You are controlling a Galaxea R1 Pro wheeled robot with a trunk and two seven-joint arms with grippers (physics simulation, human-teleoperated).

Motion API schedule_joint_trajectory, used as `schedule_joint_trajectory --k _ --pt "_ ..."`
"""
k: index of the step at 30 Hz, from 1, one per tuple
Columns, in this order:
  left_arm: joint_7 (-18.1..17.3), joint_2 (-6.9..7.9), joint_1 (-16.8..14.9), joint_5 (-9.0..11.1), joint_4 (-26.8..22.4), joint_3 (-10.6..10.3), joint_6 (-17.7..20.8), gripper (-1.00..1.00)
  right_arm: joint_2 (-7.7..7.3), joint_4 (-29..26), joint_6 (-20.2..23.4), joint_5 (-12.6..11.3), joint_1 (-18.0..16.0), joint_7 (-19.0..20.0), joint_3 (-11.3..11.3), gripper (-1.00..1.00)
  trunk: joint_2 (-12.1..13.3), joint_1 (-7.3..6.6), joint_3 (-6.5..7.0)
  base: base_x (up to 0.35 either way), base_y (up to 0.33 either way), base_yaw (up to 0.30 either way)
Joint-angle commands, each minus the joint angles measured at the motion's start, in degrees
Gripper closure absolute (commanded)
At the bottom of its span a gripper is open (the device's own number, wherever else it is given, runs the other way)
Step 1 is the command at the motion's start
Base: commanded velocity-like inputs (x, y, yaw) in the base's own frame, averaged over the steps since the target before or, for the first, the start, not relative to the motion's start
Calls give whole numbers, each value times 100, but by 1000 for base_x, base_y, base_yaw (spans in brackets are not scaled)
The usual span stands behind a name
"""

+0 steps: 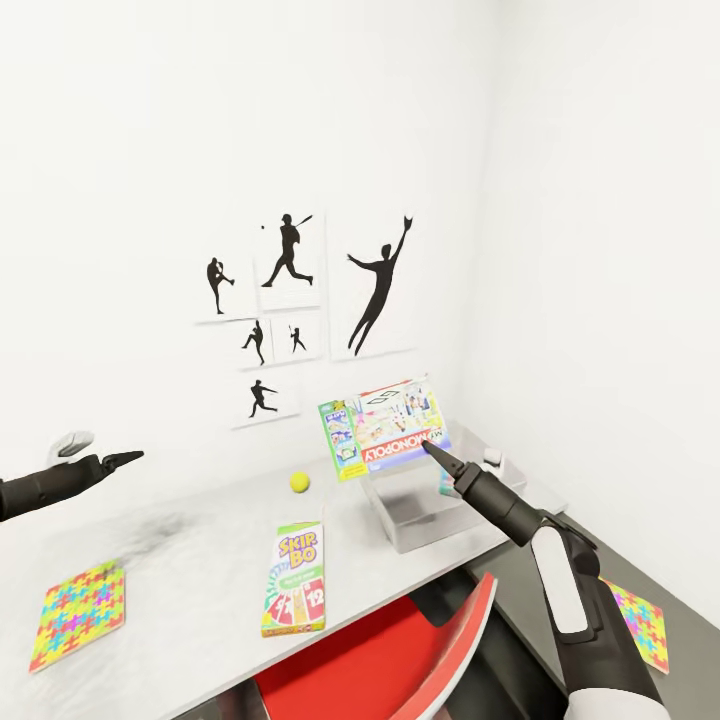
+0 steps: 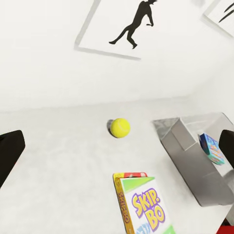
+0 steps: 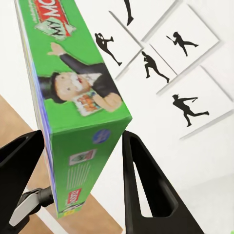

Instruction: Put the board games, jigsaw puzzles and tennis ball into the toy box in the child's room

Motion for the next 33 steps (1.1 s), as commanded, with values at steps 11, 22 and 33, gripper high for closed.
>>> schedule_joint_trajectory --k 11,22,33 --pt "-12 0 -3 22 3 7 37 -100 5 -2 105 -42 -3 -34 -34 100 -4 2 -3 0 0 0" --pt "-16 0 -3 22 3 -7 38 -100 -223 208 2186 -92 -1594 -1223 -389 100 -4 2 -3 0 0 0" --pt "-25 0 -3 30 1 -5 74 -100 -988 3669 2347 -50 -4100 -2878 -622 100 -4 2 -3 0 0 0"
